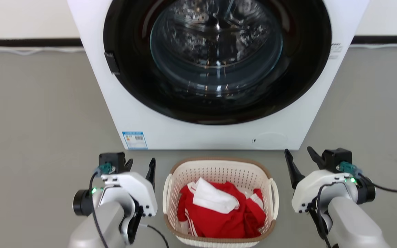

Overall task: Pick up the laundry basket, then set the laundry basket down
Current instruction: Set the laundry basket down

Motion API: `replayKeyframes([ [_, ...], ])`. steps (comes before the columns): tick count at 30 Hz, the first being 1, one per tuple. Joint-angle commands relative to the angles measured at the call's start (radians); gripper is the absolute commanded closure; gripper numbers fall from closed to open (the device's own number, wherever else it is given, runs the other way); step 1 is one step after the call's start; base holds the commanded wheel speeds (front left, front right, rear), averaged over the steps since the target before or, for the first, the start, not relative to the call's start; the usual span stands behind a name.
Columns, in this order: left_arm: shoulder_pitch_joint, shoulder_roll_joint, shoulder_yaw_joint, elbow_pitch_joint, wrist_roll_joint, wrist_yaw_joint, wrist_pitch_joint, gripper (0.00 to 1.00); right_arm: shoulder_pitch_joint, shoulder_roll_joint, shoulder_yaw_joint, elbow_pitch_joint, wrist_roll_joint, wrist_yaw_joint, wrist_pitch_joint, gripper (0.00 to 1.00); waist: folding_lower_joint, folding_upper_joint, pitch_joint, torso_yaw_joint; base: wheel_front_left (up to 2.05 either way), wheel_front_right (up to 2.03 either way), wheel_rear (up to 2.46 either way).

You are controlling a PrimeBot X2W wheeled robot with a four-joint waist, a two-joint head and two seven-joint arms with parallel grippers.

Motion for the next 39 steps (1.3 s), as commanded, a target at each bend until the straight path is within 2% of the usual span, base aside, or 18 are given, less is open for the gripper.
replayKeyframes([
  [1,-0.006,0.029,0.041,-0.027,0.018,0.009,-0.013,0.00,0.005,0.010,0.023,-0.033,-0.006,0.006,-0.014,0.00,0.0000,-0.0001,-0.021,-0.007,0.00,0.00,0.00],
  [10,0.136,0.058,0.228,-0.206,0.163,0.018,-0.013,0.00,0.094,-0.002,0.012,-0.159,-0.014,0.006,-0.014,0.00,0.0000,-0.0001,-0.062,-0.020,0.00,0.00,0.00],
  [18,0.246,0.069,0.375,-0.342,0.275,0.003,-0.013,0.00,0.159,-0.011,-0.002,-0.251,-0.033,0.006,-0.014,0.00,0.0000,-0.0001,-0.086,-0.037,0.00,0.00,0.00],
  [26,0.361,0.059,0.492,-0.444,0.363,-0.015,-0.014,0.00,0.228,-0.008,-0.016,-0.328,-0.051,0.006,-0.014,0.00,0.0000,-0.0001,-0.112,-0.052,0.00,0.00,0.00],
  [39,0.483,0.031,0.642,-0.548,0.441,-0.036,-0.014,0.00,0.345,-0.002,-0.056,-0.475,-0.061,0.006,-0.014,0.00,0.0000,-0.0001,-0.117,-0.055,0.00,0.00,0.00],
])
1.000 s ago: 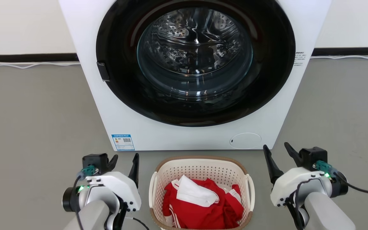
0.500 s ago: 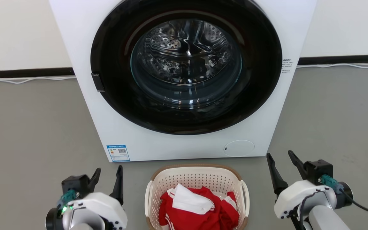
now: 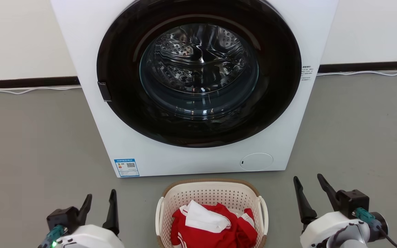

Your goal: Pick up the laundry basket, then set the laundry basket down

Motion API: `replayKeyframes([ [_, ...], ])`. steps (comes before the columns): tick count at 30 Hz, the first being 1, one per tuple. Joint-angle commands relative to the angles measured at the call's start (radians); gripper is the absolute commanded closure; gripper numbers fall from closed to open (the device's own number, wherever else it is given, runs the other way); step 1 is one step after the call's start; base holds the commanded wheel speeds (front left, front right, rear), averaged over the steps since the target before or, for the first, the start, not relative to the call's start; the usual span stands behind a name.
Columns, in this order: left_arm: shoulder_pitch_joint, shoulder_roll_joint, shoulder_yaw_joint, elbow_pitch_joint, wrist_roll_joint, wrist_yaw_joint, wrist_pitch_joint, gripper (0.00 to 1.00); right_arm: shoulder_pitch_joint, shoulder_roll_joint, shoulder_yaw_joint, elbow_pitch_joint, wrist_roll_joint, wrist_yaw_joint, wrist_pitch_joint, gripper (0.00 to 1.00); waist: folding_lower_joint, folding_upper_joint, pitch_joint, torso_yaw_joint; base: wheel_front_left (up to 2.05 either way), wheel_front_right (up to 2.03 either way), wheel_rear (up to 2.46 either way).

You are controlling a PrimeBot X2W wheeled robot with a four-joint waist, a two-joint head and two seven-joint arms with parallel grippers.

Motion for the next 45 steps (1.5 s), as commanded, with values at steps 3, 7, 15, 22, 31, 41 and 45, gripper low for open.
replayKeyframes([
  [3,-0.014,0.007,0.063,-0.033,0.020,-0.013,-0.013,0.00,0.005,0.004,0.006,-0.064,-0.019,0.006,-0.014,0.00,0.0000,-0.0001,0.001,0.001,0.00,0.00,0.00],
  [7,-0.007,-0.006,0.087,-0.037,0.038,-0.017,-0.013,0.00,0.027,0.006,-0.003,-0.097,-0.022,0.006,-0.014,0.00,0.0000,-0.0001,0.000,-0.001,0.00,0.00,0.00],
  [15,0.025,-0.034,0.078,0.011,0.042,-0.024,0.003,1.00,0.068,0.014,-0.030,-0.075,-0.021,-0.001,0.002,1.00,0.0000,-0.0001,0.001,-0.006,0.00,0.00,0.00],
  [22,0.053,-0.050,0.085,0.043,0.004,-0.029,0.017,1.00,0.100,0.019,-0.036,-0.043,0.027,-0.001,0.019,1.00,0.0009,-0.0001,0.002,-0.004,0.00,0.00,0.00],
  [31,0.049,-0.054,0.100,0.023,-0.081,-0.041,0.041,1.00,0.102,0.019,-0.041,-0.068,0.138,0.000,0.042,1.00,0.0001,-0.0001,0.007,-0.002,0.00,0.00,0.00],
  [41,0.044,-0.059,0.115,0.005,-0.165,-0.053,0.067,1.00,0.100,0.019,-0.047,-0.091,0.248,0.000,0.066,1.00,0.0000,-0.0001,0.012,0.001,0.00,0.00,0.00],
  [45,0.042,-0.061,0.122,-0.003,-0.203,-0.059,0.078,1.00,0.099,0.019,-0.051,-0.100,0.296,0.000,0.078,1.00,0.0000,-0.0001,0.015,0.003,0.00,0.00,0.00],
])
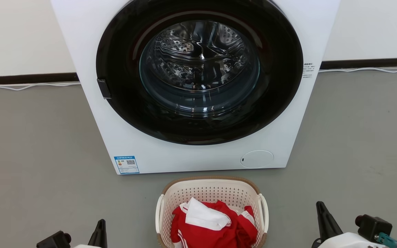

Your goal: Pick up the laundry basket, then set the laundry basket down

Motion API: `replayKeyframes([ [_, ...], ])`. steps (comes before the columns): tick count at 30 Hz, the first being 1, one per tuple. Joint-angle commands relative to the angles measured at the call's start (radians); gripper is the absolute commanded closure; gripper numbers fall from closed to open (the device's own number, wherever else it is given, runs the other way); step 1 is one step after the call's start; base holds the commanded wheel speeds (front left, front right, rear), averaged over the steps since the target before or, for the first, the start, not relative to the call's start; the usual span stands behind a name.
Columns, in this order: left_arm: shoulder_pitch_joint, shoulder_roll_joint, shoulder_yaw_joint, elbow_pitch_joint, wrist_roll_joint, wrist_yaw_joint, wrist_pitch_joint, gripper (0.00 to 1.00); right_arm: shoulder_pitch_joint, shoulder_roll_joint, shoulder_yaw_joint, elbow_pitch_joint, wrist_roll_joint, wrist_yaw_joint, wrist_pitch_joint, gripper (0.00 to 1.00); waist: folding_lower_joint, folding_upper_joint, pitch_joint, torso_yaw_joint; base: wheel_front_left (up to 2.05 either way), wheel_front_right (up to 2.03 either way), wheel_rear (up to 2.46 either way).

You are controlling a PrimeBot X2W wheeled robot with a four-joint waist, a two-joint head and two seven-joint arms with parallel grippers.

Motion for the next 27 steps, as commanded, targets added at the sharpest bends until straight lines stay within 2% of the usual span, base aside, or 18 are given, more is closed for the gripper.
replayKeyframes([
  [1,-0.050,0.005,0.017,-0.034,-0.028,-0.008,0.009,1.00,-0.041,-0.003,-0.001,-0.035,0.036,0.002,0.010,1.00,-0.0001,-0.0001,0.001,0.001,0.00,0.00,0.00],
  [27,-0.067,-0.007,0.063,-0.085,-0.273,-0.043,0.084,1.00,-0.049,-0.004,-0.024,-0.095,0.352,0.003,0.085,1.00,-0.0001,-0.0001,0.015,0.009,0.00,0.00,0.00],
])
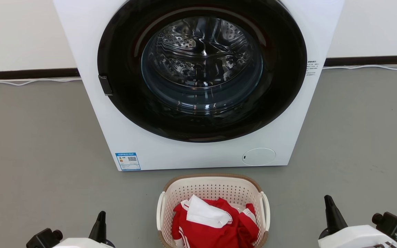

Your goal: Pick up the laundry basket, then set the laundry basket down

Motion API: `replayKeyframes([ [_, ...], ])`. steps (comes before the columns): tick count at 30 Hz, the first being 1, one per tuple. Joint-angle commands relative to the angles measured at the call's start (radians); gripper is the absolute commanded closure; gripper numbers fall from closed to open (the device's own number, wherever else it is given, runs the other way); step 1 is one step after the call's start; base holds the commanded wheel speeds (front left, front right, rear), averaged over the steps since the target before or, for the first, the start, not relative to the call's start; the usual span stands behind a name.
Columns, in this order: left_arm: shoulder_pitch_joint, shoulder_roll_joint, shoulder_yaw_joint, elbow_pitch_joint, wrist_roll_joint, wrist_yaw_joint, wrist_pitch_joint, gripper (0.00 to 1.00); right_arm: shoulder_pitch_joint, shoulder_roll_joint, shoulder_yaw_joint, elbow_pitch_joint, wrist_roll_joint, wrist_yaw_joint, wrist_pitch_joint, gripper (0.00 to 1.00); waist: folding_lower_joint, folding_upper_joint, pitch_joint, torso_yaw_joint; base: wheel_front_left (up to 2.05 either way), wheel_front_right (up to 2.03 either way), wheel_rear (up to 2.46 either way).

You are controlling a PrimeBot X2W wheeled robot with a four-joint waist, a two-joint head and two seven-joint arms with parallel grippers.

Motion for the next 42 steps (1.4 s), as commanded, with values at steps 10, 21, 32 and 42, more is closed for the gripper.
replayKeyframes([
  [10,-0.061,0.003,0.038,-0.050,-0.107,-0.023,0.031,1.00,-0.047,-0.004,-0.003,-0.057,0.139,0.004,0.033,1.00,-0.0001,-0.0001,0.005,0.003,0.00,0.00,0.00],
  [21,-0.068,-0.003,0.058,-0.072,-0.211,-0.038,0.063,1.00,-0.051,-0.004,-0.013,-0.082,0.273,0.004,0.065,1.00,-0.0001,-0.0001,0.011,0.007,0.00,0.00,0.00],
  [32,-0.075,-0.008,0.077,-0.094,-0.314,-0.053,0.094,1.00,-0.054,-0.004,-0.023,-0.108,0.406,0.005,0.096,1.00,-0.0001,-0.0001,0.017,0.010,0.00,0.00,0.00],
  [42,-0.081,-0.013,0.094,-0.113,-0.408,-0.066,0.123,1.00,-0.057,-0.004,-0.032,-0.131,0.528,0.005,0.125,1.00,-0.0001,-0.0001,0.023,0.014,0.00,0.00,0.00],
])
